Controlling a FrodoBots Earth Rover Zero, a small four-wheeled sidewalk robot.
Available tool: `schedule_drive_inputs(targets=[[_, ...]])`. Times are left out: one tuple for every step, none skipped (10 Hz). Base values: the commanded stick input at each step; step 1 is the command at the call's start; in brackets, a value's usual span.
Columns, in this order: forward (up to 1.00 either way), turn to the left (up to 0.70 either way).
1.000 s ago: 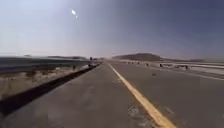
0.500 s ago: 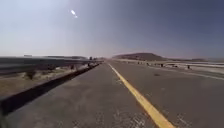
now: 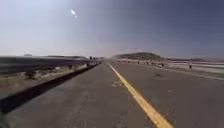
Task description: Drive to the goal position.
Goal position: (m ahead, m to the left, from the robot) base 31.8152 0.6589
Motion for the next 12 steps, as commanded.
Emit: schedule_drive_inputs(targets=[[0.50,0.00],[0.50,0.00],[0.50,0.00],[0.50,0.00],[0.50,0.00],[0.50,0.00],[0.50,0.00],[0.50,0.00],[0.50,0.00],[0.50,0.00],[0.50,0.00],[0.50,0.00]])
